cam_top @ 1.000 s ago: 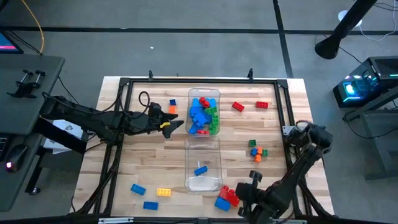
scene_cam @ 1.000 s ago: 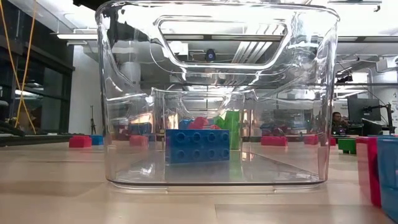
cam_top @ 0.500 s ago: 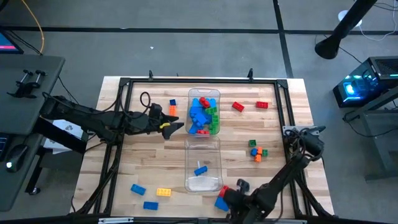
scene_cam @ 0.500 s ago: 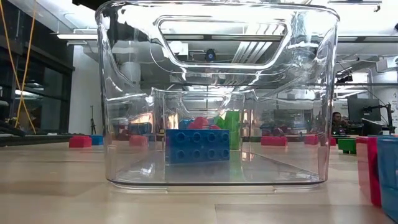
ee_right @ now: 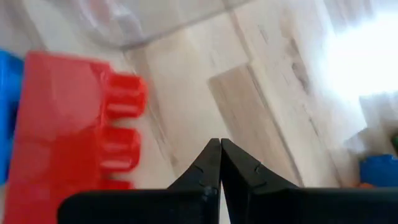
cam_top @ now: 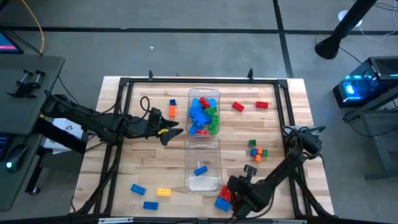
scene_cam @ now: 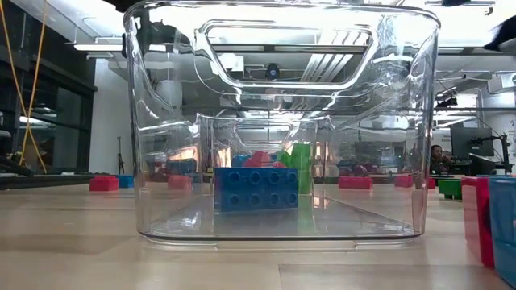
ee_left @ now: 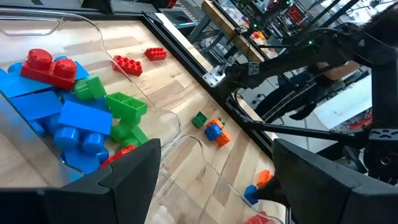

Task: Sort blocks by size
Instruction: Put the large red game piece in the top transparent bin

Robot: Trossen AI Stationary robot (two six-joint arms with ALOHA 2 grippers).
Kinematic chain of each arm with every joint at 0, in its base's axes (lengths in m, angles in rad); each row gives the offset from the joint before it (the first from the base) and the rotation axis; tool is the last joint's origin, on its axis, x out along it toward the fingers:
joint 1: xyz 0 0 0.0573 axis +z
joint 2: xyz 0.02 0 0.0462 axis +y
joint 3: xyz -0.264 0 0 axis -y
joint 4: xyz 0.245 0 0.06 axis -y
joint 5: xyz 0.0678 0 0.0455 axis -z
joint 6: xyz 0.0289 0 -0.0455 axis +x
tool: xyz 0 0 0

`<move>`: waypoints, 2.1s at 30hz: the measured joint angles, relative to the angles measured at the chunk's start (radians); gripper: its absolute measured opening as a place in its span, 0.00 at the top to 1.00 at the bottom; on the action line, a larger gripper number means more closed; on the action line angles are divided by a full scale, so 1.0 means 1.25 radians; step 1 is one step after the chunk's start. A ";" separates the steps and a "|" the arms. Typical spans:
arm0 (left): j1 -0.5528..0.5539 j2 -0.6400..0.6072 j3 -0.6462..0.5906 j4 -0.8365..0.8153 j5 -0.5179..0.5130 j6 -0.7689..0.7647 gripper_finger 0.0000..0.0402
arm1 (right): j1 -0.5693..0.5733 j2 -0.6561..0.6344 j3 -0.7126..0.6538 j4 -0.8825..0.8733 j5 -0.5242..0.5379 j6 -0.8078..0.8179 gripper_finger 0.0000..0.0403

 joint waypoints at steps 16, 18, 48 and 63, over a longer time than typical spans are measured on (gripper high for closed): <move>-0.033 0.000 0.000 -0.010 -0.001 0.000 0.27 | 0.048 -0.015 0.000 0.275 -0.092 0.028 1.00; -0.033 0.000 0.000 -0.009 -0.001 0.000 0.27 | 0.040 -0.010 0.002 0.277 -0.105 0.029 1.00; -0.033 0.000 0.000 -0.019 -0.001 0.000 0.27 | -0.079 -0.280 -0.180 -0.081 -0.013 0.049 1.00; -0.036 0.001 0.000 -0.025 -0.001 0.000 0.27 | -0.091 -0.599 -0.533 0.506 -0.180 0.106 0.82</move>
